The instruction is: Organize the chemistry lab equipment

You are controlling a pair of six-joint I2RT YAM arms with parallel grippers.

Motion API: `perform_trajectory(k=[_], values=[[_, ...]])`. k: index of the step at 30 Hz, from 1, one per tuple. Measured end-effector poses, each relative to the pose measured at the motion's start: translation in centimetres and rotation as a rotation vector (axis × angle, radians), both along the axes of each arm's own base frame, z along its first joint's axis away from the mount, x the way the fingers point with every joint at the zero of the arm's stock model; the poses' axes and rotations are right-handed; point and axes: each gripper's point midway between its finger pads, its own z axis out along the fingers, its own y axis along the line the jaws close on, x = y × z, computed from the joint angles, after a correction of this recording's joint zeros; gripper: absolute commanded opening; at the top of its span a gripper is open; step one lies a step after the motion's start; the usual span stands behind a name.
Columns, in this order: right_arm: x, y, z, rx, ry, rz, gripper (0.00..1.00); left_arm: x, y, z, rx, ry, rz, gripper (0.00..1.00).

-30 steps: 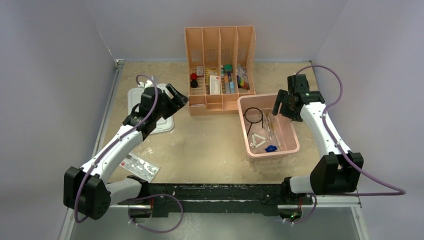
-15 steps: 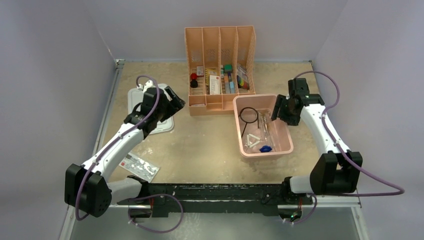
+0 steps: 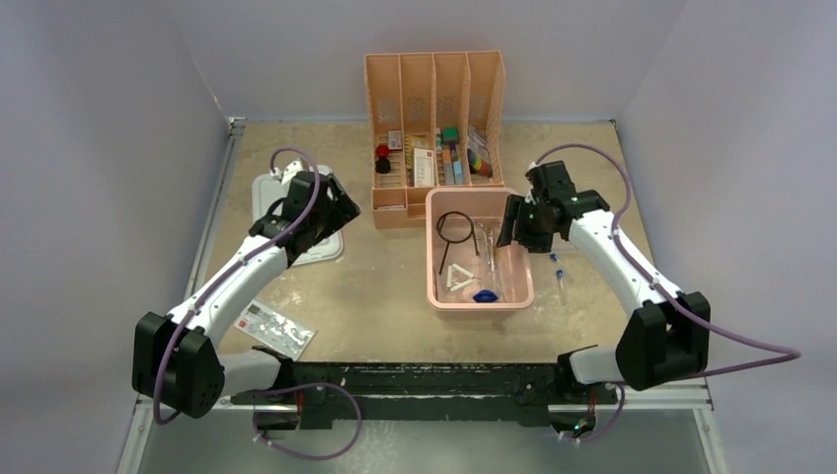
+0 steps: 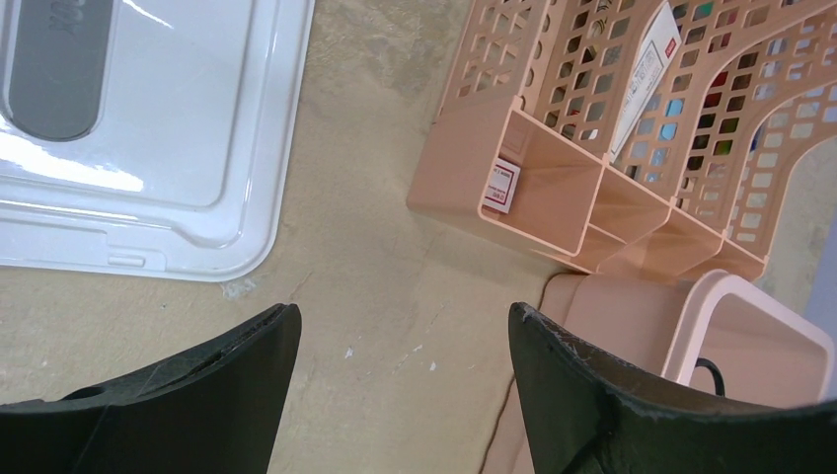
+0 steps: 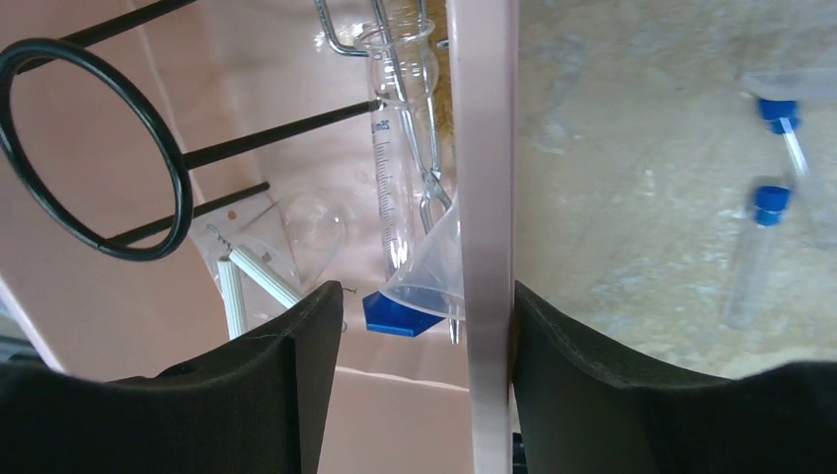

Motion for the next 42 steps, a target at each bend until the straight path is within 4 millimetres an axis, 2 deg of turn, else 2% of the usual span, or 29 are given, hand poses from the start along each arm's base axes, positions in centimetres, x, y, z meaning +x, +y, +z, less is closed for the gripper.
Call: perform_trajectory(k=[12, 17, 21, 25, 31, 38, 42], values=[[0.7, 4.4, -1.0, 0.077, 0.007, 0.039, 0.62, -0.2, 0.8, -1.0, 0.042, 0.043, 0.026, 0.76], [1.2, 6.8, -0.2, 0.138, -0.028, 0.027, 0.63, 0.2, 1.2, -1.7, 0.09, 0.085, 0.042, 0.76], [1.4, 7.9, 0.3, 0.173, -0.041, 0.032, 0.7, 0.7, 1.8, -2.4, 0.145, 0.118, 0.057, 0.73], [2.0, 7.7, 0.8, 0.162, -0.064, 0.021, 0.72, 1.7, 2.7, -3.2, 0.212, 0.157, 0.075, 0.63], [2.8, 6.9, 2.4, 0.123, -0.117, -0.008, 0.72, 3.5, 3.8, -5.8, 0.314, 0.234, 0.079, 0.56], [2.9, 4.9, 6.4, 0.083, -0.254, -0.057, 0.7, 5.8, 4.9, -9.3, 0.37, 0.332, 0.043, 0.46], [2.7, 4.2, 8.4, 0.086, -0.321, -0.074, 0.69, 7.0, 5.1, -10.6, 0.369, 0.365, 0.002, 0.41]])
